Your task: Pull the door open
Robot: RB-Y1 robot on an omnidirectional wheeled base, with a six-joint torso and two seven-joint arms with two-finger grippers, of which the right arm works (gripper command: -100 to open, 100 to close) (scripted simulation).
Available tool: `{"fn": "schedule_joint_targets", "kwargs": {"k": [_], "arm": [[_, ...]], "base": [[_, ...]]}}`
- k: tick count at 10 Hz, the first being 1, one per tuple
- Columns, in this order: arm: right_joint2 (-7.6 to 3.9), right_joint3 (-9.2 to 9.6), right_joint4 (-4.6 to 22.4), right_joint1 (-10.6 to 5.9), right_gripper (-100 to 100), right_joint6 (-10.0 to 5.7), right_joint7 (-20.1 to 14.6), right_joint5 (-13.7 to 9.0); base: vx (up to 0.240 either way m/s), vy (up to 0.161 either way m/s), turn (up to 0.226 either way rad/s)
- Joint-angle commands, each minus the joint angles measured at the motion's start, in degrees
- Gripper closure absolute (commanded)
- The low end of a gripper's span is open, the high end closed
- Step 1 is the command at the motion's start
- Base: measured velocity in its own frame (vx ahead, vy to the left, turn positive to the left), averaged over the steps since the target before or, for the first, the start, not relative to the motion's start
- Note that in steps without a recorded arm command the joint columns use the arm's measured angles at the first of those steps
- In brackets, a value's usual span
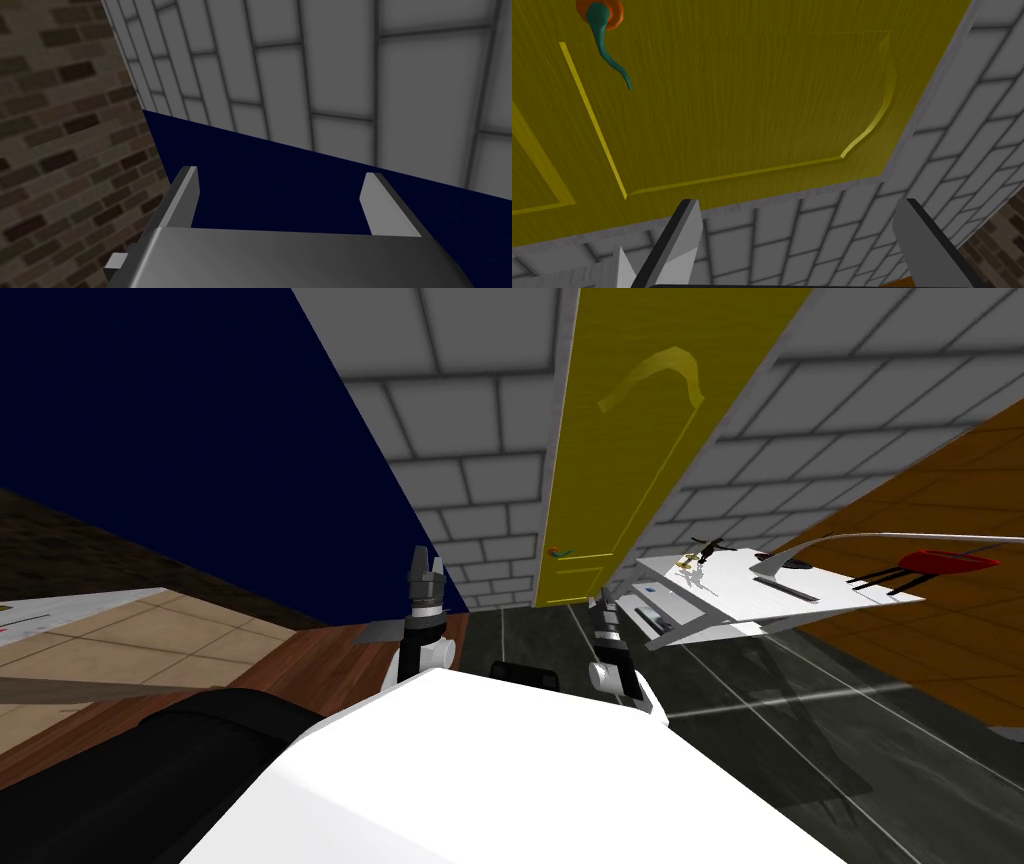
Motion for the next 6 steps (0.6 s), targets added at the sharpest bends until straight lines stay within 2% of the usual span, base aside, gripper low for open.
{"fn": "schedule_joint_targets", "kwargs": {"k": [1,6], "arm": [[-0.71,0.18,2.6,-0.94,-100,-0.84,-0.5,-0.1],[-2.72,0.77,9.5,-3.64,-100,-2.45,-2.0,-0.3]], "base": [[0.100,0.000,0.052],[0.097,-0.005,0.055]]}}
